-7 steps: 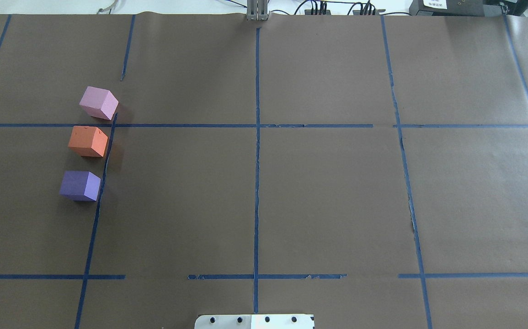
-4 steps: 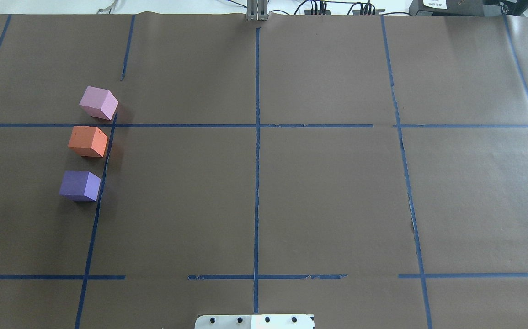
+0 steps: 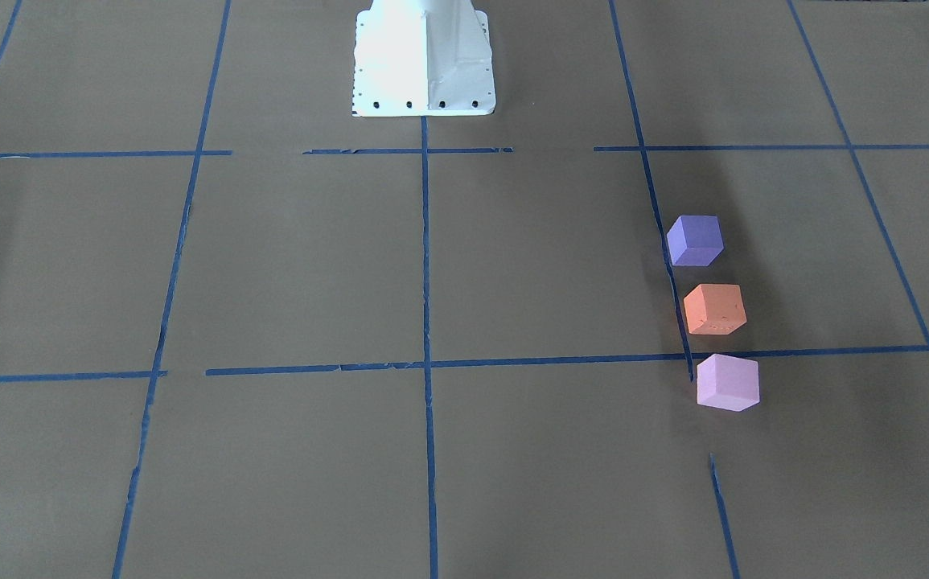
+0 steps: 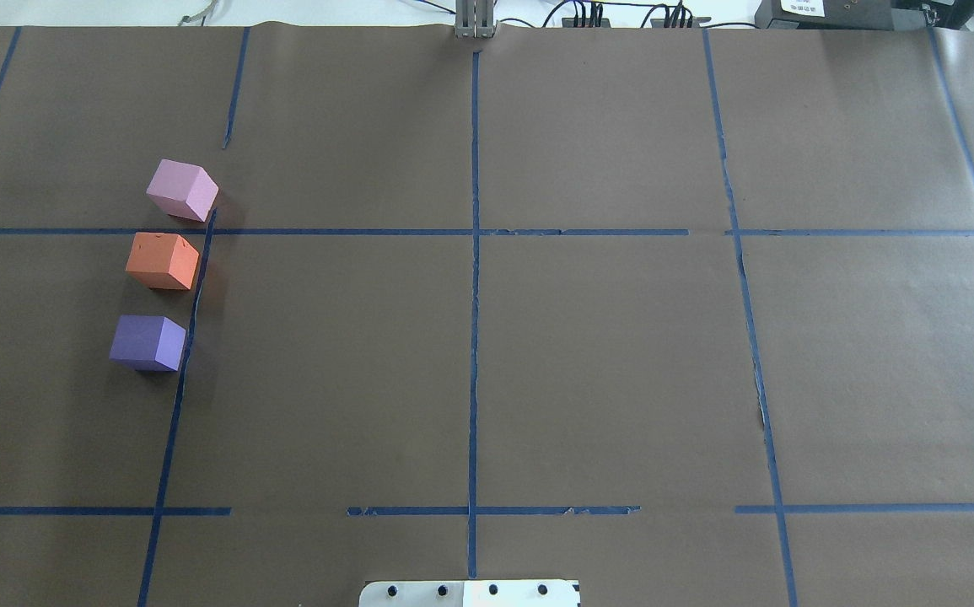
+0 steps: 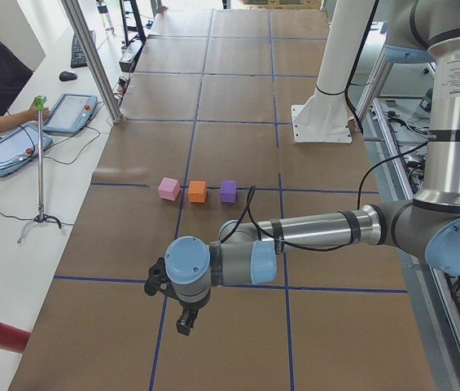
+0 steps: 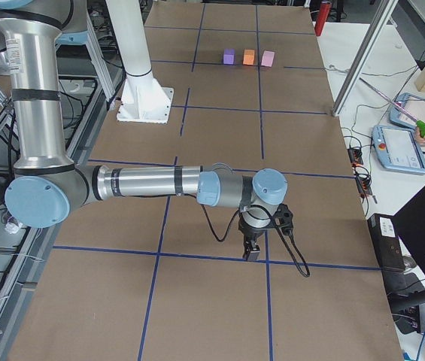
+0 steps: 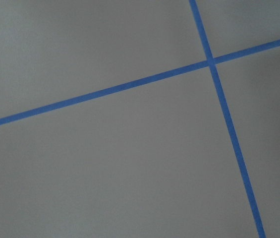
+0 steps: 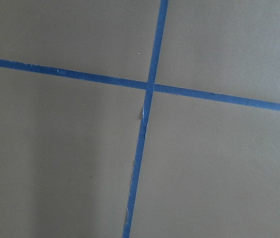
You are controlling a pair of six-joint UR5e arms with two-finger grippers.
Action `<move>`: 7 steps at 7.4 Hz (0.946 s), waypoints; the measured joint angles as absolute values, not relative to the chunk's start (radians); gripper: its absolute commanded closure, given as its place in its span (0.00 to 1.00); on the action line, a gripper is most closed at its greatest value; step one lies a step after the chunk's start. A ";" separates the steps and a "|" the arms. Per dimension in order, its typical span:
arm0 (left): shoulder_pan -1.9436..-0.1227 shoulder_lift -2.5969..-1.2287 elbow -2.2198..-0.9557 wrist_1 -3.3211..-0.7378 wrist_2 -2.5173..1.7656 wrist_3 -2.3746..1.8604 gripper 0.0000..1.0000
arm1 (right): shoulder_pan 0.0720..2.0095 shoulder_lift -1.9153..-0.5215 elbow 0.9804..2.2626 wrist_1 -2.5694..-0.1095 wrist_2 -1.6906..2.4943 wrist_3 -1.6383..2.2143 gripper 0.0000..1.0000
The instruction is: Arrange blocks in a line
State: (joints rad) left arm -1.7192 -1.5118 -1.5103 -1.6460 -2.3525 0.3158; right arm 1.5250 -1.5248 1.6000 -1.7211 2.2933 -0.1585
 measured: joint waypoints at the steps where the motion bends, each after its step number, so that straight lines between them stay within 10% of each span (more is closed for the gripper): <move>1: -1.719 -1.509 -1.559 -1.625 -2.352 0.255 0.00 | 1.525 -1.525 1.600 -1.721 2.293 -0.158 0.00; 7: -1.611 -1.509 -1.594 -1.609 -2.350 0.106 0.00 | 1.525 -1.525 1.600 -1.721 2.293 -0.159 0.00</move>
State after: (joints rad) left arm -1.6115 -1.5089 -1.5938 -1.6088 -2.3502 0.1060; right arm 1.5248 -1.5248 1.6000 -1.7211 2.2933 -0.1586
